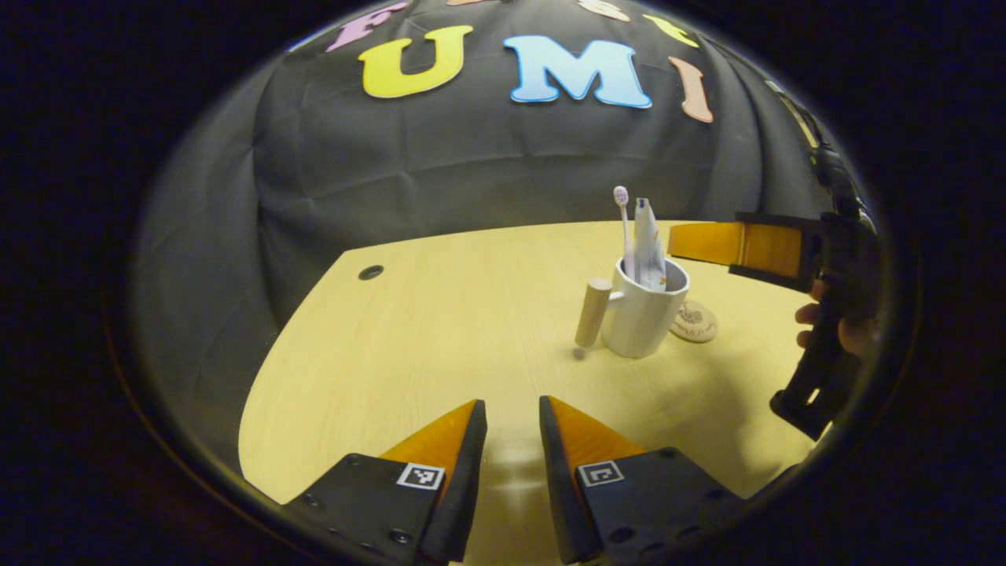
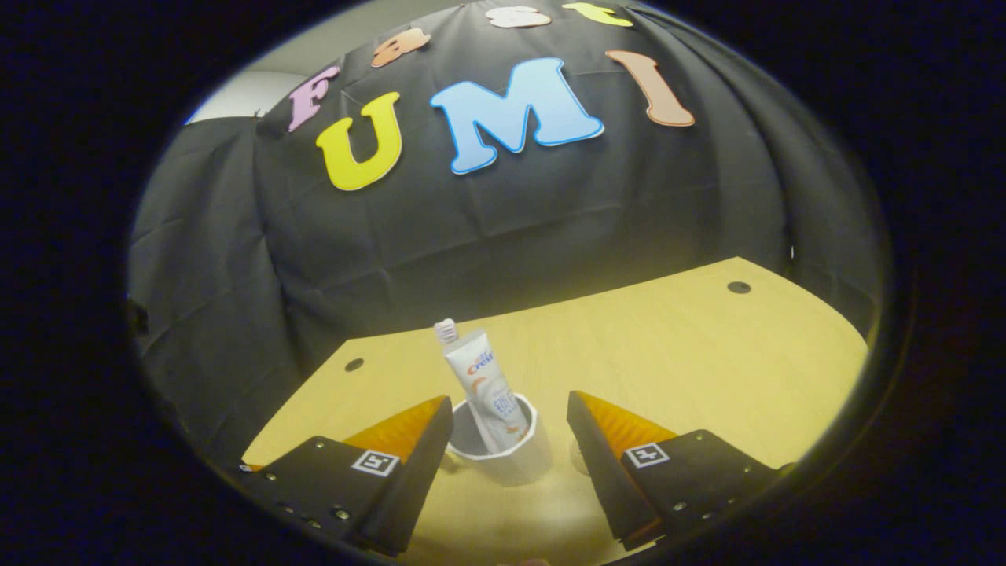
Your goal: Put the toothbrush and toothpaste on the desktop into the cup, then pick up the cup and place it on the coaster on the desktop.
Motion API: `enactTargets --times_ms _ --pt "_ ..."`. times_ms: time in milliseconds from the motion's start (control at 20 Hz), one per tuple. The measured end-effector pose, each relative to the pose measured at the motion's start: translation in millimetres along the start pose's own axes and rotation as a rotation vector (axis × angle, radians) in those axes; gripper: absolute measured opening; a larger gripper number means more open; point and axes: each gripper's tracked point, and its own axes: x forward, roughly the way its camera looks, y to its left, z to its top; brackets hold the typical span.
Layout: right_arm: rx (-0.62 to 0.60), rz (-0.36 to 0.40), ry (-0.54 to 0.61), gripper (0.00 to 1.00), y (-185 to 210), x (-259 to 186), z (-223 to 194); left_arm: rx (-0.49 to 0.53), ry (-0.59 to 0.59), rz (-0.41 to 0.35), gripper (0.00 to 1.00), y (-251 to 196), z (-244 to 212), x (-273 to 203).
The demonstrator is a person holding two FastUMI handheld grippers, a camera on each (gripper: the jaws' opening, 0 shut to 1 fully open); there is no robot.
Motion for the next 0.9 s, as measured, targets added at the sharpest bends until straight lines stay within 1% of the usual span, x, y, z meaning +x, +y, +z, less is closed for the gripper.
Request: enactTargets --times_ms 50,150,200,250,300,350,400,500,550,800,900 --pt "-0.001 -0.010 0.007 0.88 -8 -7 -1 0.017 0.003 -0.018 0.41 -1 2 3" --pt "-0.013 -0.036 0.027 0.89 -25 -19 -6 0.056 0.009 -0.065 0.49 -6 5 9" --pt "-0.021 -0.046 0.042 0.89 -33 -25 -9 0.079 0.014 -0.090 0.76 -8 7 12" --pt "-0.029 -0.059 0.059 0.89 -42 -31 -13 0.107 0.017 -0.110 0.83 -9 11 15" --pt "-0.035 -0.071 0.077 0.89 -49 -37 -18 0.138 0.021 -0.136 0.72 -12 14 19" --pt "-0.036 -0.085 0.095 0.88 -57 -43 -22 0.171 0.027 -0.159 0.74 -15 15 24" --pt "-0.032 -0.096 0.110 0.89 -63 -49 -25 0.206 0.028 -0.182 0.86 -17 19 31" --pt "-0.024 -0.125 0.130 0.89 -75 -59 -30 0.279 0.045 -0.247 0.86 -27 22 41" --pt "-0.021 -0.139 0.137 0.89 -80 -64 -31 0.316 0.051 -0.273 0.76 -29 26 46" --pt "0.004 -0.200 0.159 0.89 -102 -89 -30 0.449 0.082 -0.370 0.76 -43 34 75" --pt "0.022 -0.225 0.164 0.89 -110 -98 -28 0.504 0.104 -0.424 0.76 -49 33 80"
